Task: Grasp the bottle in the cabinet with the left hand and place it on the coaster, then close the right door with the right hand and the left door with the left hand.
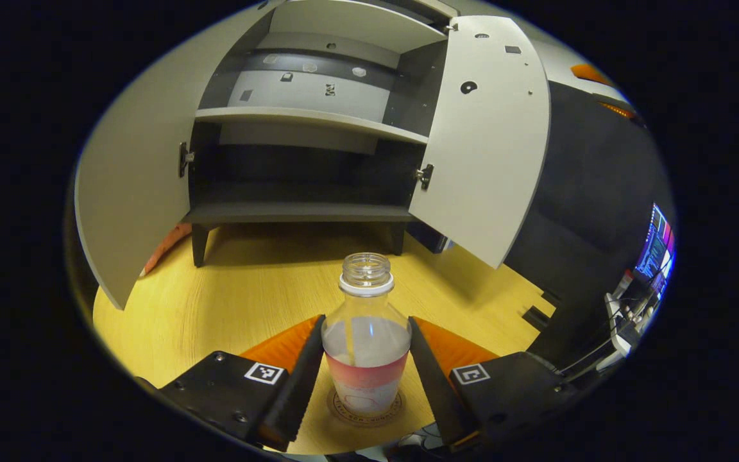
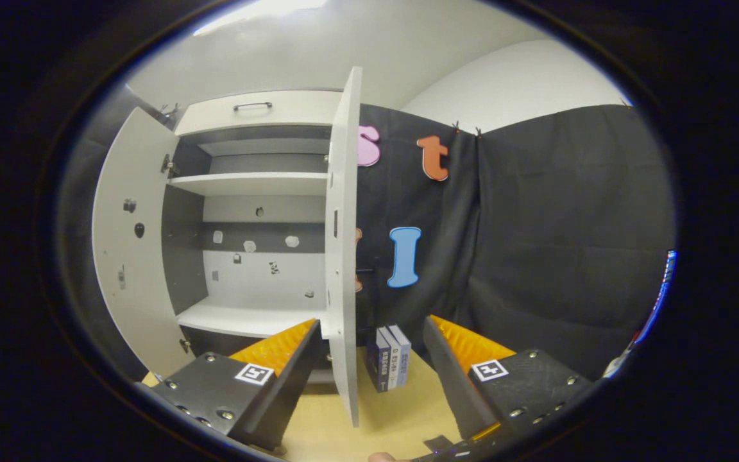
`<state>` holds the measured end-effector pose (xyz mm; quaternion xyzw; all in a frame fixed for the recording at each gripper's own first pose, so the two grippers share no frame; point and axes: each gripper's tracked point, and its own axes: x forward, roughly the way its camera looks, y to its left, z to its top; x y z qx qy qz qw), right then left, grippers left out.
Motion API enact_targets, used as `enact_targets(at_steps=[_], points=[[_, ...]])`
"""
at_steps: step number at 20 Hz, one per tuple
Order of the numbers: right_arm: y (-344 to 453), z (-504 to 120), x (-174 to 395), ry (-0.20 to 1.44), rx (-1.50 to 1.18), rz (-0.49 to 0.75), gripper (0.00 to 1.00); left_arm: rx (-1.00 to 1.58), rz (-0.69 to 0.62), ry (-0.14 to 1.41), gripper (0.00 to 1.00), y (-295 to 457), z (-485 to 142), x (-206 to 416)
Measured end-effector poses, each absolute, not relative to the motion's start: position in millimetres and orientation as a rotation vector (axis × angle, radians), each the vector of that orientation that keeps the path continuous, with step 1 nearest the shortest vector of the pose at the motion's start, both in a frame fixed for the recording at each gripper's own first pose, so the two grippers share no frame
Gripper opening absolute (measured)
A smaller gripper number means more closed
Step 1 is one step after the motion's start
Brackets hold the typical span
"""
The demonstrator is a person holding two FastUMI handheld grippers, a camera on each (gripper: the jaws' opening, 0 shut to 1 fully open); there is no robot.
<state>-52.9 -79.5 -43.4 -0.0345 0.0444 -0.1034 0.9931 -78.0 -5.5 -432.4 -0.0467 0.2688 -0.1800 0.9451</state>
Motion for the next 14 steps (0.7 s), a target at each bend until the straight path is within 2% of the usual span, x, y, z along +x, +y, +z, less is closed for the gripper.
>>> enact_targets(at_steps=[2, 4, 6, 8, 9, 10, 14], points=[[-76.1, -43.8, -50.9, 0.100, -0.070, -0.195, 0.96, -0.086, -0.374, 0.529, 0.81, -8.8, -432.7, -76.0], [-71.8, -43.9, -49.0, 0.105, -0.064, -0.180, 0.94, -0.075, -0.381, 0.532, 0.81, -10.8, -437.3, -79.2], [-70.1, -42.3, -47.4, 0.108, -0.067, -0.173, 0.96, -0.059, -0.387, 0.532, 0.81, -11.5, -440.0, -82.8], [-69.3, -41.1, -45.4, 0.109, -0.079, -0.170, 0.94, -0.056, -0.388, 0.538, 0.81, -12.0, -442.6, -89.5], [-68.3, -41.4, -44.9, 0.109, -0.083, -0.169, 0.96, -0.053, -0.387, 0.535, 0.81, -12.6, -441.3, -91.9], [-67.8, -41.7, -44.2, 0.111, -0.086, -0.166, 0.94, -0.044, -0.382, 0.530, 0.82, -11.9, -441.1, -93.7], [-63.5, -45.4, -44.3, 0.121, -0.086, -0.150, 0.96, -0.011, -0.374, 0.520, 0.82, -12.8, -441.6, -99.6]])
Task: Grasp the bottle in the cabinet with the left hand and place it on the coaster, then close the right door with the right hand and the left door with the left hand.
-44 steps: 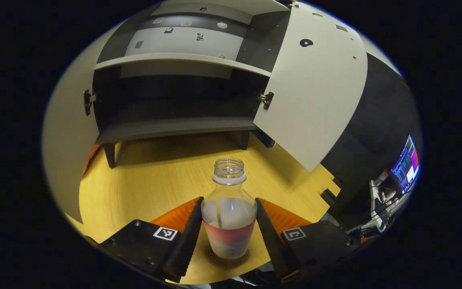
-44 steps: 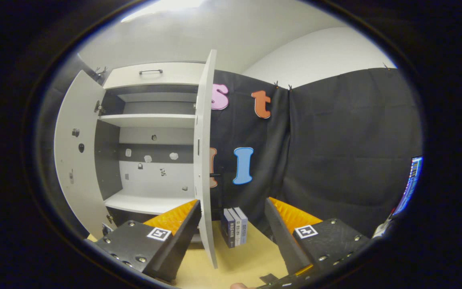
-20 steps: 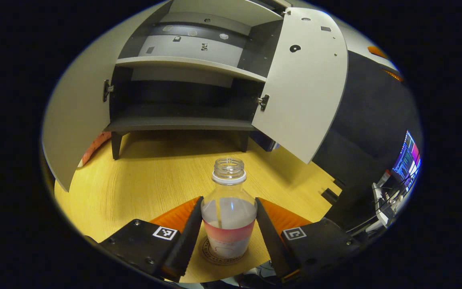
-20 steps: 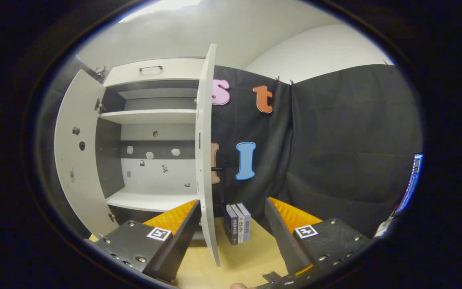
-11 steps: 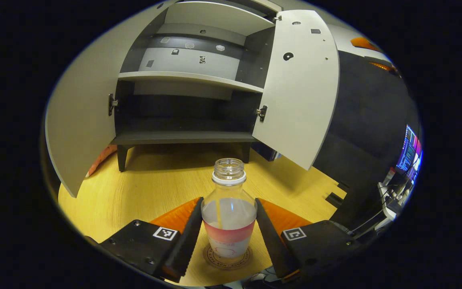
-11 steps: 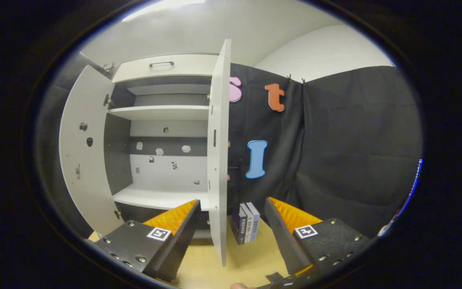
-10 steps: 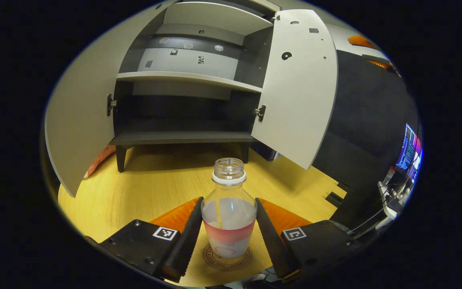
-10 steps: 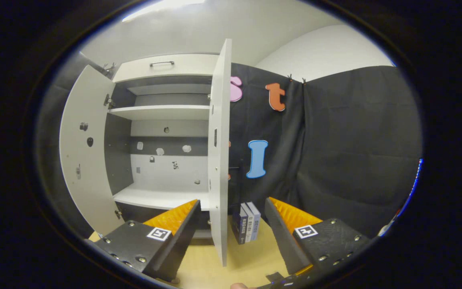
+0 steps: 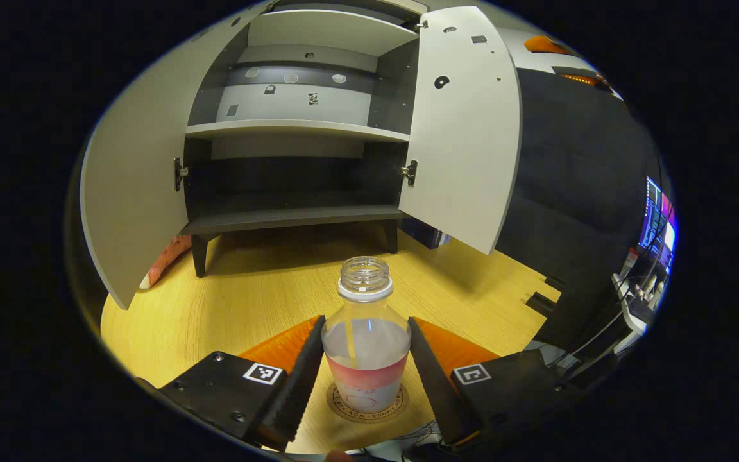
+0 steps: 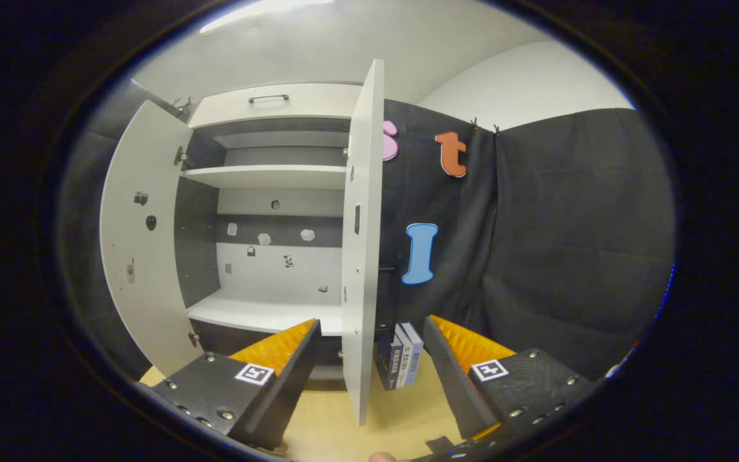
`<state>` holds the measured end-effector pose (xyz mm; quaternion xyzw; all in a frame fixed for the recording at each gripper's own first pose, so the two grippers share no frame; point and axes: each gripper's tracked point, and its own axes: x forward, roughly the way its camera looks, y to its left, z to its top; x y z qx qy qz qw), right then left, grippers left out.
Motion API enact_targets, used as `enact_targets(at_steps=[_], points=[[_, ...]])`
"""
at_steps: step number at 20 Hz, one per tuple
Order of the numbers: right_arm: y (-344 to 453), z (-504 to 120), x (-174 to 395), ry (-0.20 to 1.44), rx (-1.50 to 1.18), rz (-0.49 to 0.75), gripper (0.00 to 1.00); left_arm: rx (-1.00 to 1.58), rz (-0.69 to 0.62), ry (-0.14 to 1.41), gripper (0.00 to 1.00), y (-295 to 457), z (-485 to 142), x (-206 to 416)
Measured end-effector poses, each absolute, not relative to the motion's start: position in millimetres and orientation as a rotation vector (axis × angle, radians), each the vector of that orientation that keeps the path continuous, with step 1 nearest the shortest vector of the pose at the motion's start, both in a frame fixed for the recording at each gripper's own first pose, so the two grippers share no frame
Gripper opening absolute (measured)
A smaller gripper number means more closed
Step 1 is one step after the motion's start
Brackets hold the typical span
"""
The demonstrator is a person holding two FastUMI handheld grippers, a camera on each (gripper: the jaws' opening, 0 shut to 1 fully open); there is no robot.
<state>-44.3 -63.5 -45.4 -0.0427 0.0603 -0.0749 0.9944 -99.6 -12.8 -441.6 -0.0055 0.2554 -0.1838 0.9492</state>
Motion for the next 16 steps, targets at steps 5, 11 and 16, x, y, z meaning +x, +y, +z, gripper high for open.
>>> enact_targets(at_steps=[5, 11, 16], points=[[-54.1, -47.3, -40.4, 0.127, -0.089, -0.117, 0.94, 0.013, -0.378, 0.525, 0.82, -17.5, -440.5, -106.3], [-43.2, -47.7, -38.1, 0.133, -0.105, -0.077, 0.96, 0.055, -0.333, 0.520, 0.82, -15.4, -441.1, -109.9], [-35.3, -47.8, -37.2, 0.133, -0.112, -0.052, 0.96, 0.107, -0.307, 0.596, 1.00, -8.7, -454.3, -117.1]])
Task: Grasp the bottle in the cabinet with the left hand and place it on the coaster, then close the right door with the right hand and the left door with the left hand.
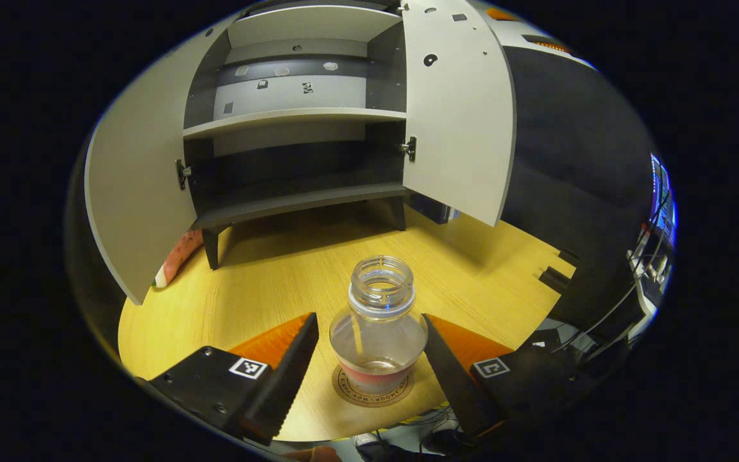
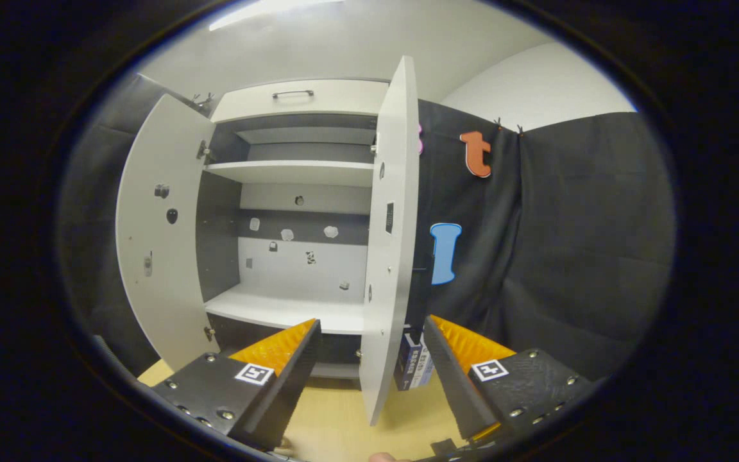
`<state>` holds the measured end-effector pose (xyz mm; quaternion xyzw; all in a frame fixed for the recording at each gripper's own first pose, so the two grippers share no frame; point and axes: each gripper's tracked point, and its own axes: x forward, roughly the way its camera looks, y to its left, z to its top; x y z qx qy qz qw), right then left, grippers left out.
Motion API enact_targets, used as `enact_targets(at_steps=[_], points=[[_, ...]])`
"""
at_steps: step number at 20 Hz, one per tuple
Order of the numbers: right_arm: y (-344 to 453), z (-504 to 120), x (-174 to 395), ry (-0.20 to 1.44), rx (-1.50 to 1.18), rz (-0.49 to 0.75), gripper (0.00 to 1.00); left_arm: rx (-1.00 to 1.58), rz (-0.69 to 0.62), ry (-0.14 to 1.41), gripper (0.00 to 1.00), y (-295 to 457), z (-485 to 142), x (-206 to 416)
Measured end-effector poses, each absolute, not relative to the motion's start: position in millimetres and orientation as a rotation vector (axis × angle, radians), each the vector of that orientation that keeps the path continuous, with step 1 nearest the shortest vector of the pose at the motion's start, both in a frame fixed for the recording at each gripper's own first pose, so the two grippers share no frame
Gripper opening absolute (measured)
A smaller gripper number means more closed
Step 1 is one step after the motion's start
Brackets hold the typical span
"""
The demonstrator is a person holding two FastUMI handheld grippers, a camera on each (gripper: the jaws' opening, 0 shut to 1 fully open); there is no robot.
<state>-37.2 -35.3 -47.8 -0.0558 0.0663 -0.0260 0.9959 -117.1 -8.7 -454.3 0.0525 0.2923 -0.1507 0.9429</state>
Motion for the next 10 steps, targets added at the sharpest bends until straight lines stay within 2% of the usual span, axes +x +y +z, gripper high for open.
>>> enact_targets(at_steps=[3, 4, 5, 10], points=[[-32.6, -47.9, -37.0, 0.133, -0.117, -0.049, 0.96, 0.114, -0.314, 0.553, 1.00, -9.8, -439.8, -111.3], [-31.7, -47.6, -37.3, 0.133, -0.114, -0.049, 0.94, 0.115, -0.315, 0.546, 1.00, -9.2, -435.8, -111.0], [-31.9, -48.5, -36.1, 0.133, -0.112, -0.050, 0.96, 0.114, -0.318, 0.529, 1.00, -10.2, -427.0, -107.9], [-44.8, -43.7, -29.2, 0.115, -0.112, -0.079, 0.94, 0.121, -0.318, 0.421, 0.99, -12.6, -365.5, -88.9]])
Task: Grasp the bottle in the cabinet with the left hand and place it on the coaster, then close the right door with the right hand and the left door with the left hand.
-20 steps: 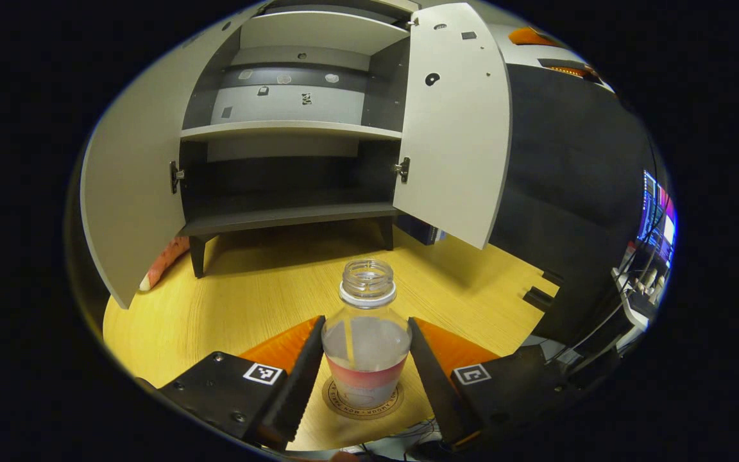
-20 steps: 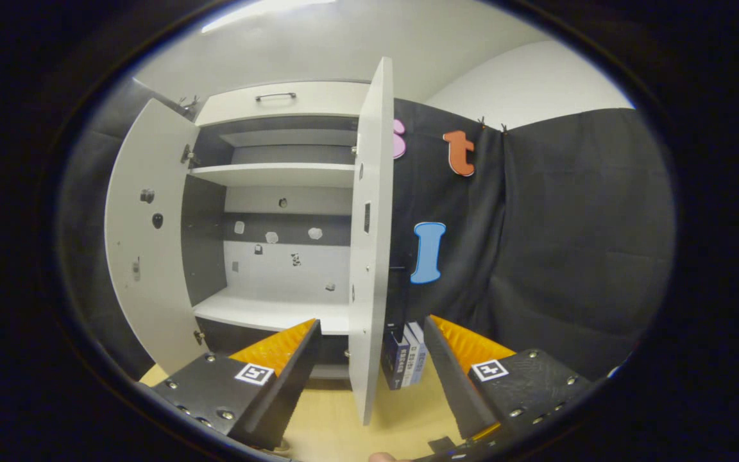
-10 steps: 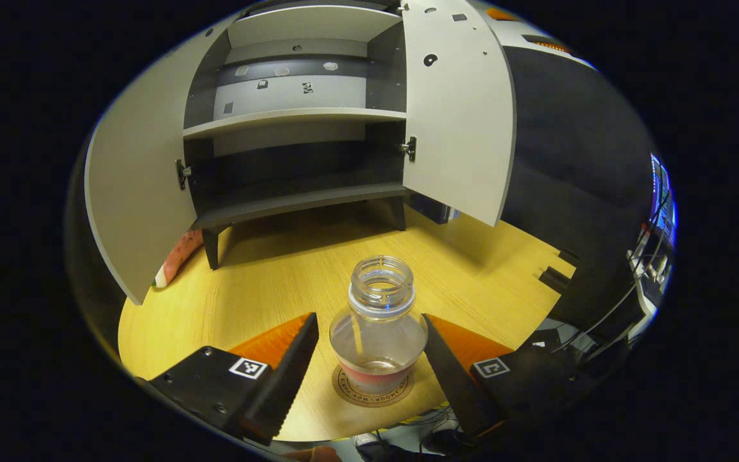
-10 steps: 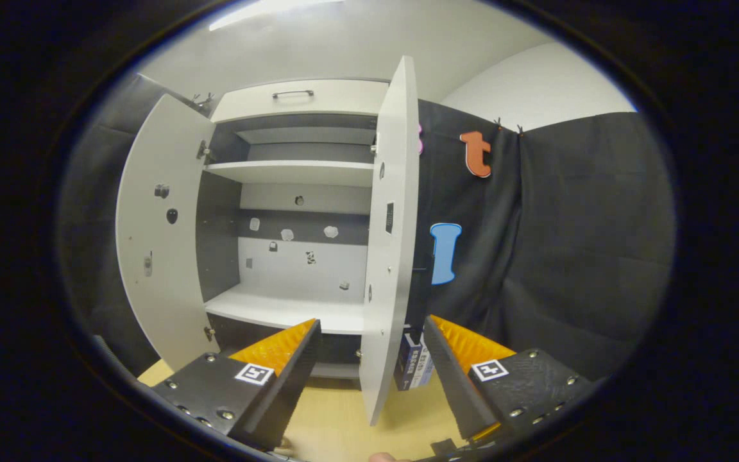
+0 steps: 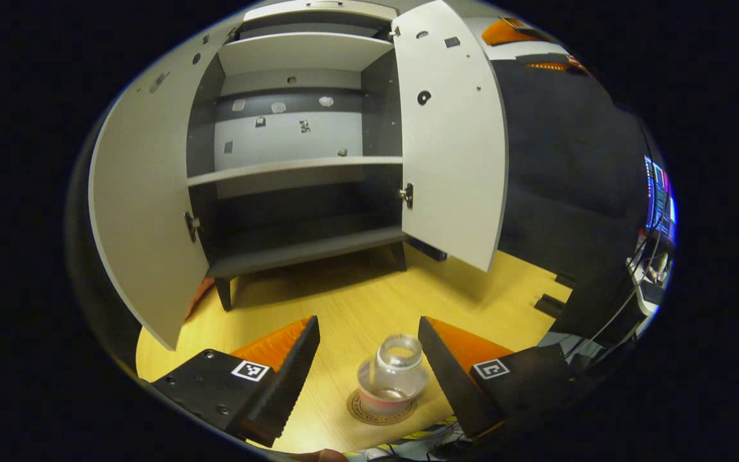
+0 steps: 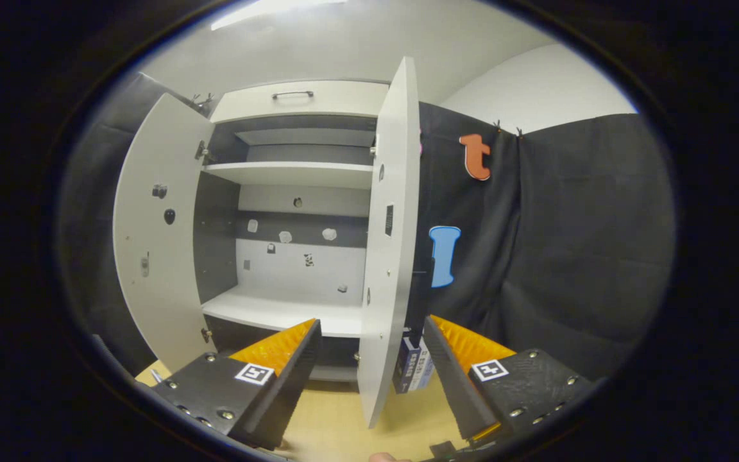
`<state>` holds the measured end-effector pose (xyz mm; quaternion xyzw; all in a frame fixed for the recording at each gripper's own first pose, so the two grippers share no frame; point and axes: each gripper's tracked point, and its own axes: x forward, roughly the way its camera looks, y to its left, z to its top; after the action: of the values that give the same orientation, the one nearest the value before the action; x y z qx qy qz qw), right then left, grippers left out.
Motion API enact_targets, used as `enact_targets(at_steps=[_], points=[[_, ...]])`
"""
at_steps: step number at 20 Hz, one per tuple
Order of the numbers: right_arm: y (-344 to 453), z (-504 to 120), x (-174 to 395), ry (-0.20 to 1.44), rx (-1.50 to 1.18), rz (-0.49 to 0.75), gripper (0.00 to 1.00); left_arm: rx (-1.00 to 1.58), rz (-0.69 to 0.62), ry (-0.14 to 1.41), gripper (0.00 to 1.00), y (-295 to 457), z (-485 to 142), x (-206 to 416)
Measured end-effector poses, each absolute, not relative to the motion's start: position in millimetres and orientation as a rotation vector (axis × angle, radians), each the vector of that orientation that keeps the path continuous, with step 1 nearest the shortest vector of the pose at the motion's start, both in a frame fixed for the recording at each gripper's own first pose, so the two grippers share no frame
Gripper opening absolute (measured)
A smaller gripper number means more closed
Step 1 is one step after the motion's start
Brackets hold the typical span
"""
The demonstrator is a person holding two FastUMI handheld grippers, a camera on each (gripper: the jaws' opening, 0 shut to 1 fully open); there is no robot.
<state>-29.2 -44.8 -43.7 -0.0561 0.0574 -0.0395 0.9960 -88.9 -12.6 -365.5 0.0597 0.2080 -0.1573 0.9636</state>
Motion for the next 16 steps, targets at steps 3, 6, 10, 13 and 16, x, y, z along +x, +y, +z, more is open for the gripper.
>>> enact_targets(at_steps=[3, 6, 10, 13, 16], points=[[-58.3, -41.4, -26.1, 0.101, -0.111, -0.108, 0.96, 0.130, -0.299, 0.336, 0.99, -10.2, -315.0, -72.4], [-72.7, -39.2, -22.8, 0.091, -0.126, -0.137, 0.96, 0.162, -0.245, 0.265, 0.99, 1.3, -267.6, -55.0], [-99.5, -36.9, -17.3, 0.072, -0.147, -0.207, 0.93, 0.148, -0.164, 0.167, 0.98, 13.5, -200.8, -33.5], [-117.3, -33.1, -9.2, 0.056, -0.165, -0.258, 0.93, 0.123, -0.105, 0.140, 0.98, 22.7, -162.4, -27.4], [-129.3, -35.2, 2.2, 0.055, -0.190, -0.291, 0.93, 0.120, -0.053, 0.122, 0.98, 34.9, -134.2, -30.9]])
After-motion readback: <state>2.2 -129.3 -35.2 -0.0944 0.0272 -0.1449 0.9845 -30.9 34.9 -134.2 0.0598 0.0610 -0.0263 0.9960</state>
